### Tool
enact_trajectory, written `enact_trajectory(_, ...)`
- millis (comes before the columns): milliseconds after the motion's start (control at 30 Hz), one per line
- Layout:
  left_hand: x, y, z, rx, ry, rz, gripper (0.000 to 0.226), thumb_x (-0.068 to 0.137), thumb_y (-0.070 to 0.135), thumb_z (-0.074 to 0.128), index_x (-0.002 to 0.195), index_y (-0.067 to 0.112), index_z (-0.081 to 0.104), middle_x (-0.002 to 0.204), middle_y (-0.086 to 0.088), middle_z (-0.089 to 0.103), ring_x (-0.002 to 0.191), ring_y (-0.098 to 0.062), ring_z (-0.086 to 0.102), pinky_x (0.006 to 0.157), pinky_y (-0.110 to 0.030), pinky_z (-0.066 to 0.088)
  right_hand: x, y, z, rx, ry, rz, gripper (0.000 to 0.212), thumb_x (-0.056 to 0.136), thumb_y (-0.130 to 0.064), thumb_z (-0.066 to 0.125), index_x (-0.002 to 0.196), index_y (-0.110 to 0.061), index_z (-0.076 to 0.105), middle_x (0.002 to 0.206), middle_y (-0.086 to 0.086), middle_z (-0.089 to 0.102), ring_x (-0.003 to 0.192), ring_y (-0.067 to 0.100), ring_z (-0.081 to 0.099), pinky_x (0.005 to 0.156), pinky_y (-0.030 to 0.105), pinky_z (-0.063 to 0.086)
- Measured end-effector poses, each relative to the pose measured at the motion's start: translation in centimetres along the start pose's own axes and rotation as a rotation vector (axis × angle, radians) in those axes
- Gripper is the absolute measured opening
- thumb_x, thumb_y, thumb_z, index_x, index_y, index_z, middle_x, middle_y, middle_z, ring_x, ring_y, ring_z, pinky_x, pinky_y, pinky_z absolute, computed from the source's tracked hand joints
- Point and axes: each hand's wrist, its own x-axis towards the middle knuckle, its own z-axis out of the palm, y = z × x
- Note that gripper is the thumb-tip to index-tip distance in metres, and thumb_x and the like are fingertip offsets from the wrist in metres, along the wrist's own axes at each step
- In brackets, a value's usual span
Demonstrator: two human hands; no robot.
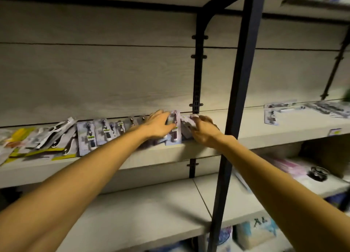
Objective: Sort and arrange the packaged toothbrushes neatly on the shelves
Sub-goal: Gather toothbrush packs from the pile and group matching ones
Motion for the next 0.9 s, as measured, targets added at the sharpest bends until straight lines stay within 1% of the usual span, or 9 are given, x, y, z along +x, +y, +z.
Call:
enact_trajectory(67,-1.7,0.8,0.6,0.051,0.001,0.002,0.056,0.100,0.048,0.046,0.144,0.014,0.042,0.138,-0.016,0.046,0.128,-0.037,0.045,0.102,-0.044,0.039,-2.4,0.1,0.3,-0.063,0.037,-0.047,0.059,0.103,-0.042,0.037,0.155,-0.021,0.022,0.157,0.009,0.029,0.144,0.033,0.024,0.116,0.052,0.030)
enact_trajectory(167,-4.0,2.5,1.4,0.097,0.037,0.059,0.064,0.100,0.051,0.042,0.153,0.016,0.031,0.156,-0.014,0.032,0.140,-0.035,0.036,0.113,-0.051,0.033,-6.1,0.0,-0.4,-0.135,0.181,-0.182,0.052,0.102,-0.036,0.045,0.150,-0.021,0.036,0.152,0.008,0.038,0.136,0.029,0.040,0.104,0.045,0.045)
enact_trajectory(233,-5.2,3.9,1.6,0.125,0.078,0.145,0.059,0.100,0.048,0.044,0.150,0.018,0.036,0.155,-0.011,0.035,0.138,-0.032,0.040,0.111,-0.048,0.035,-8.4,0.2,-1.4,-0.242,0.258,-0.293,0.042,0.101,-0.033,0.048,0.141,-0.022,0.048,0.144,0.005,0.049,0.124,0.025,0.053,0.088,0.039,0.054)
enact_trajectory(300,-5.7,5.5,1.4,0.109,0.106,0.220,0.049,0.098,0.043,0.049,0.142,0.021,0.047,0.144,-0.008,0.048,0.126,-0.030,0.049,0.100,-0.043,0.040,-10.4,0.8,-2.7,-0.368,0.304,-0.345,0.036,0.101,-0.031,0.047,0.135,-0.022,0.054,0.131,0.004,0.059,0.110,0.024,0.061,0.076,0.035,0.056)
enact_trajectory(367,-5.8,7.5,1.1,0.034,0.110,0.246,0.041,0.096,0.040,0.053,0.132,0.022,0.056,0.135,-0.005,0.055,0.119,-0.028,0.052,0.092,-0.040,0.042,-12.1,2.2,-4.4,-0.439,0.339,-0.323,0.033,0.100,-0.030,0.048,0.130,-0.021,0.057,0.122,0.003,0.062,0.102,0.022,0.062,0.071,0.032,0.055)
enact_trajectory(433,-5.7,9.4,1.1,-0.034,0.114,0.297,0.036,0.095,0.038,0.054,0.128,0.024,0.059,0.130,-0.003,0.058,0.115,-0.023,0.054,0.093,-0.038,0.045,-13.6,4.0,-6.0,-0.441,0.357,-0.268,0.029,0.100,-0.031,0.049,0.125,-0.020,0.059,0.119,0.003,0.061,0.100,0.022,0.061,0.072,0.033,0.055)
enact_trajectory(600,-4.8,14.3,2.1,-0.025,0.091,0.463,0.030,0.097,0.038,0.053,0.123,0.025,0.060,0.116,0.001,0.065,0.098,-0.018,0.062,0.084,-0.039,0.056,-15.8,10.0,-8.8,-0.510,0.331,-0.093,0.033,0.101,-0.025,0.046,0.130,-0.016,0.057,0.126,0.005,0.060,0.103,0.025,0.062,0.078,0.036,0.057)
enact_trajectory(800,-0.9,20.5,5.3,0.081,0.137,0.559,0.036,0.095,0.044,0.050,0.125,0.027,0.060,0.118,0.002,0.065,0.099,-0.019,0.063,0.076,-0.032,0.041,-16.7,16.7,-9.5,-0.560,0.293,0.034,0.032,0.098,-0.029,0.046,0.125,-0.018,0.059,0.120,0.004,0.064,0.100,0.025,0.064,0.071,0.036,0.055)
enact_trajectory(900,2.4,24.5,6.6,0.110,0.124,0.552,0.039,0.094,0.043,0.050,0.127,0.025,0.060,0.122,0.000,0.065,0.103,-0.022,0.062,0.078,-0.034,0.044,-16.0,20.9,-10.6,-0.580,0.274,0.037,0.030,0.098,-0.030,0.047,0.122,-0.018,0.060,0.117,0.004,0.065,0.099,0.024,0.064,0.070,0.036,0.054)
